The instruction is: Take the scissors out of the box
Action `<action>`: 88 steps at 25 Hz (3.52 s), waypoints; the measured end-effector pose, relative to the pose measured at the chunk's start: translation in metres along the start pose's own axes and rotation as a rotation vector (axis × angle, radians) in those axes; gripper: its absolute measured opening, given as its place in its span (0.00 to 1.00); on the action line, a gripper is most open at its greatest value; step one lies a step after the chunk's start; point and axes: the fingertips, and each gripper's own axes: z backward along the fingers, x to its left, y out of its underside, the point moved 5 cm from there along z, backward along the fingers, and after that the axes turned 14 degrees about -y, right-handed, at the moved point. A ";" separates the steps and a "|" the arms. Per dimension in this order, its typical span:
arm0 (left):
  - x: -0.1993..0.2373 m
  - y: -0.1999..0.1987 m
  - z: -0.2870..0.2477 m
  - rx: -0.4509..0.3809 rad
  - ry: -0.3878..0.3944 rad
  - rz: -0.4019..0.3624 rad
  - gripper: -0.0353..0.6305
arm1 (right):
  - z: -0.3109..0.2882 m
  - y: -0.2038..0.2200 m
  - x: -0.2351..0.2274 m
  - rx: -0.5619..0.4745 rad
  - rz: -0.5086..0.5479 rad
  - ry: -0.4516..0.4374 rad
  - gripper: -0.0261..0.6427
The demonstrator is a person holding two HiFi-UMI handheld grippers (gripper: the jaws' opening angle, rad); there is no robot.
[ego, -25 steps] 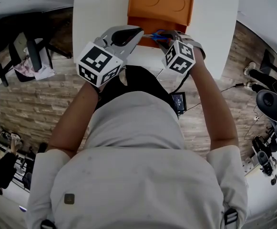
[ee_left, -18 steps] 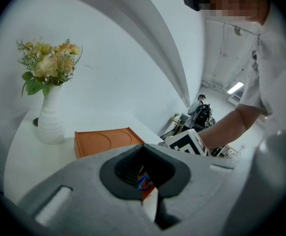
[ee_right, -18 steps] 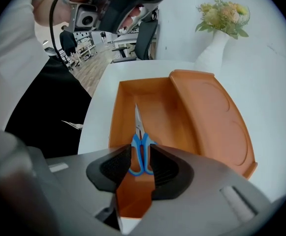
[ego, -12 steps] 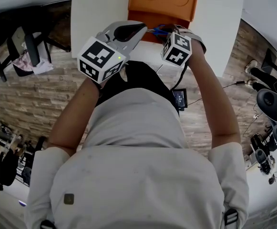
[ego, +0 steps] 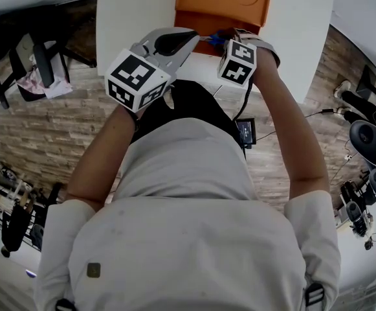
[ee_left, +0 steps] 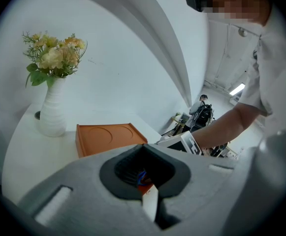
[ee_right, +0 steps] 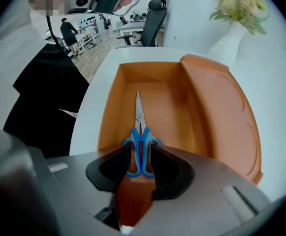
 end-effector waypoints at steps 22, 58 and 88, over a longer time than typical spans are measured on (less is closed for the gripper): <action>0.012 0.008 0.006 0.015 -0.015 0.038 0.06 | -0.005 -0.004 -0.008 0.012 -0.026 -0.016 0.19; 0.002 -0.021 0.100 -0.051 0.063 -0.094 0.06 | 0.097 -0.025 0.048 -0.117 -0.225 0.310 0.18; 0.016 -0.043 0.193 -0.120 0.315 -0.288 0.06 | 0.184 -0.118 0.161 -0.601 -0.682 0.773 0.18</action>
